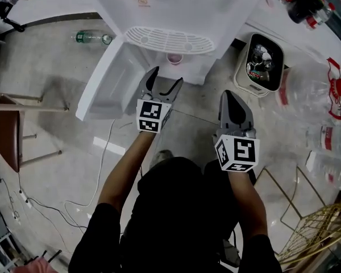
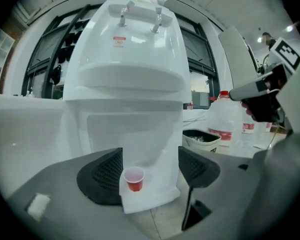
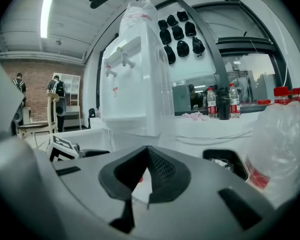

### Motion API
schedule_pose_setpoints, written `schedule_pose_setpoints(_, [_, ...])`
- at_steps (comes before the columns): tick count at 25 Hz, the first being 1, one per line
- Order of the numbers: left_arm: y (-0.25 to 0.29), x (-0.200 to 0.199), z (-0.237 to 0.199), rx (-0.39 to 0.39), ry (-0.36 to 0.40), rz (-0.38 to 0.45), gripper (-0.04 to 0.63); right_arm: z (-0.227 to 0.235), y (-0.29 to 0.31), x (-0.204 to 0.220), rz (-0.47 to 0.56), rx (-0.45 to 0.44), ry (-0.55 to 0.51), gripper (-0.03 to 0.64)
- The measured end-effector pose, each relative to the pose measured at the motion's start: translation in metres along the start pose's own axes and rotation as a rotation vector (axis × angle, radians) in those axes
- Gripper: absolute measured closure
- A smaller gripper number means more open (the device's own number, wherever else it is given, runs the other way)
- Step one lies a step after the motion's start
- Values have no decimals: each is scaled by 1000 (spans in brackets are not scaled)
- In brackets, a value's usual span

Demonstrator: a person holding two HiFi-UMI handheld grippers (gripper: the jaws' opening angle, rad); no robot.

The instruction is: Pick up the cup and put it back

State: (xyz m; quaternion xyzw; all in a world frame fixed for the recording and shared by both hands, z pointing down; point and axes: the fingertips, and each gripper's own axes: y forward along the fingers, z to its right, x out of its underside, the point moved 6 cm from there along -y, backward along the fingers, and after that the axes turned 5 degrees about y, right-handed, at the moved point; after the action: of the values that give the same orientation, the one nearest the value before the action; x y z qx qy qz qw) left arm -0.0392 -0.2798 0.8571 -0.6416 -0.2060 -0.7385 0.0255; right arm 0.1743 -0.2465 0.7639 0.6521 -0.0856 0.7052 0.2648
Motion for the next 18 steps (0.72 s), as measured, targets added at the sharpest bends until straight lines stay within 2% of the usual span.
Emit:
schedule_pose_setpoints(6, [38, 32, -6, 6, 1, -77, 268, 6, 5, 10, -22, 21, 4, 623])
schedule_pose_setpoints(18, [101, 75, -23, 5, -30, -171, 258, 7, 32, 17, -40, 34, 50, 623])
